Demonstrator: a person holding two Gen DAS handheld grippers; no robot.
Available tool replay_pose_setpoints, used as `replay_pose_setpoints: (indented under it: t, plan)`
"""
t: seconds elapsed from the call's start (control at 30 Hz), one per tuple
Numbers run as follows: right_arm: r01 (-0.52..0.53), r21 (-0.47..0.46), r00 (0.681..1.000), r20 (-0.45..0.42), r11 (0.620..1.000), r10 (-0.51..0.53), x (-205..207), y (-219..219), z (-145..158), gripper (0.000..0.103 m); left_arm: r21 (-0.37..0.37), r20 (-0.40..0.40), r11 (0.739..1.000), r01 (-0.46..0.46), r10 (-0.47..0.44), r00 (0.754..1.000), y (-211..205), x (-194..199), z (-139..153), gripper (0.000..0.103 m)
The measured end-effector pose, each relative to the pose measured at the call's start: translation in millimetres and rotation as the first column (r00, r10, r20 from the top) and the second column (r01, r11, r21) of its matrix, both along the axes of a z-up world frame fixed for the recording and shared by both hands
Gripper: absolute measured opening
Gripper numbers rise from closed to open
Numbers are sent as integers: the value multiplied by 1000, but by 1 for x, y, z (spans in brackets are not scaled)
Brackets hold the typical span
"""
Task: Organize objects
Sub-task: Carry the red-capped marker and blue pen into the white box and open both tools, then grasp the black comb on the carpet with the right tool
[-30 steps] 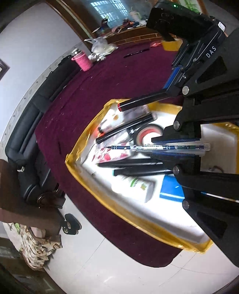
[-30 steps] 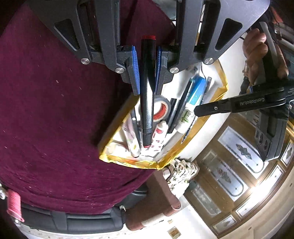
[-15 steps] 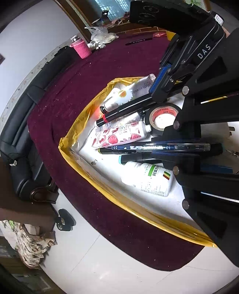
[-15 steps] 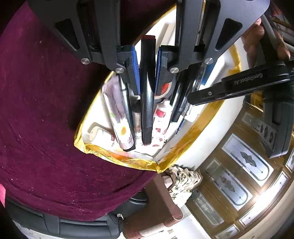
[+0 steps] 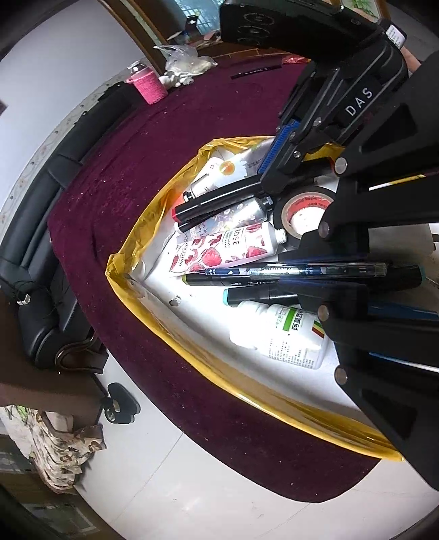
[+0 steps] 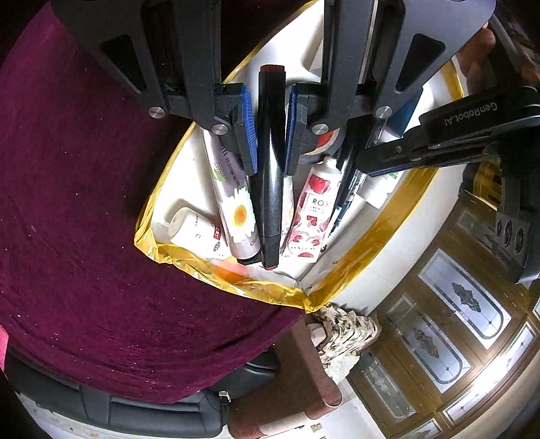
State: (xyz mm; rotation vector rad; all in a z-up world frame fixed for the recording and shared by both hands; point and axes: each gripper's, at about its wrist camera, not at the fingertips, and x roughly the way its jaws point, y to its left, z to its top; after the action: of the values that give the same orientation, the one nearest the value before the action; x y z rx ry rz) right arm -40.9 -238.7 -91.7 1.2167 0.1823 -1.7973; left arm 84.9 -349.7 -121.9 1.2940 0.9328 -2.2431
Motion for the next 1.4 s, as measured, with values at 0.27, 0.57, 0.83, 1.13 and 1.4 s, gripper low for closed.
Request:
replay_pose_setpoints:
  t: [0.27, 0.57, 0.83, 1.13, 1.4]
  plan:
    - [18, -36, 1000, 4, 999, -18, -2, 9, 3, 17, -4, 6, 999, -45, 45, 999, -3, 7, 0, 14]
    - [30, -170, 997, -62, 985, -41, 10, 83, 38, 32, -17, -50, 1000, -22, 21, 999, 38, 6, 24, 60]
    - [195, -117, 972, -107, 974, -208, -30, 178, 43, 31, -9, -139, 985, 170, -170, 976, 115, -30, 46, 60]
    - [486, 94, 859, -234, 869, -455, -141, 269, 44, 31, -35, -174, 933, 358, -358, 917, 187, -71, 50, 60]
    - [702, 202, 711, -239, 683, -661, -239, 314, 30, 30, -25, -214, 902, 430, -425, 879, 194, -77, 44, 60]
